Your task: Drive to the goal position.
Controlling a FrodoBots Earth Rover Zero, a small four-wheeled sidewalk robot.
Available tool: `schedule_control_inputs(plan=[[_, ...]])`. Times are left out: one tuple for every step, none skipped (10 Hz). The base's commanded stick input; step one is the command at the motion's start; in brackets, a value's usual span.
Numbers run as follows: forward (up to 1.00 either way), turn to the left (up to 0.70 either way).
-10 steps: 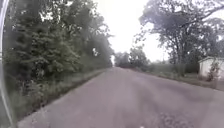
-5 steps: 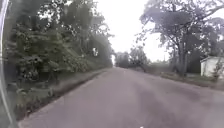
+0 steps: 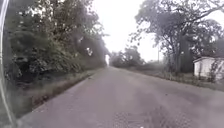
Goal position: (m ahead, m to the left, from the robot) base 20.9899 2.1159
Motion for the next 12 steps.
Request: schedule_control_inputs(plan=[[0.7,0.01],[0.7,0.01],[0.7,0.01],[0.7,0.01],[0.7,0.01],[0.7,0.01],[0.7,0.01],[0.7,0.01],[0.7,0.01],[0.7,0.01],[0.7,0.01],[0.7,0.01]])
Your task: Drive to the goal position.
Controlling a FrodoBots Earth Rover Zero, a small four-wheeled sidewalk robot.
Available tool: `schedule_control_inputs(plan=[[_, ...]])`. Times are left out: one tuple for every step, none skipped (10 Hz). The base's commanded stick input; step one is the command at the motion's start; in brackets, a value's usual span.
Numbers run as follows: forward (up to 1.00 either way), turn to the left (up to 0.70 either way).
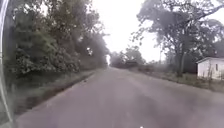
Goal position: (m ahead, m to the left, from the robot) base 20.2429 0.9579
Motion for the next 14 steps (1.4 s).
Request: schedule_control_inputs(plan=[[0.7,0.01],[0.7,0.07],[0.7,0.17],[0.7,0.26],[0.7,0.36],[0.7,0.21],[0.7,0.03],[0.7,0.03],[0.7,0.03],[0.7,0.03],[0.7,0.03],[0.7,0.03],[0.7,0.03],[0.7,0.03]])
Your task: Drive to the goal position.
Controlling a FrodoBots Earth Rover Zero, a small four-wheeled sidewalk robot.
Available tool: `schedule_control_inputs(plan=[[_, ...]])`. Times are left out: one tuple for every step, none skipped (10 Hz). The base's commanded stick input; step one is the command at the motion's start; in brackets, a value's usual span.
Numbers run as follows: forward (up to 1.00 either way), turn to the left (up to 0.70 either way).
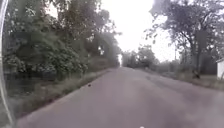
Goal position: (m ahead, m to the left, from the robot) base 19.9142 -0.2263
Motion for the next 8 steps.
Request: schedule_control_inputs(plan=[[0.7,0.03],[0.7,0.03],[0.7,0.03],[0.7,0.03],[0.7,0.03],[0.7,0.03],[0.7,0.02],[0.7,0.01]])
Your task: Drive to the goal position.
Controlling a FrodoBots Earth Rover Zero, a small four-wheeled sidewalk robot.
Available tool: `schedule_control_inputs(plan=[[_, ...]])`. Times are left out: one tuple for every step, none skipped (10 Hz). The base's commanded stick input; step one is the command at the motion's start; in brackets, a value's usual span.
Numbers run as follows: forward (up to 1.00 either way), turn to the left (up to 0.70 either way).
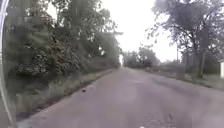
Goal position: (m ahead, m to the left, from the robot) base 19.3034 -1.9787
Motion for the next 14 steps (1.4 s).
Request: schedule_control_inputs(plan=[[0.7,0.01],[0.7,0.0],[0.7,-0.01],[0.7,-0.06],[0.7,-0.18],[0.7,-0.25],[0.7,-0.27],[0.7,-0.3],[0.7,-0.11],[0.7,0.01],[0.7,0.01],[0.7,0.01],[0.7,0.01],[0.7,0.01]])
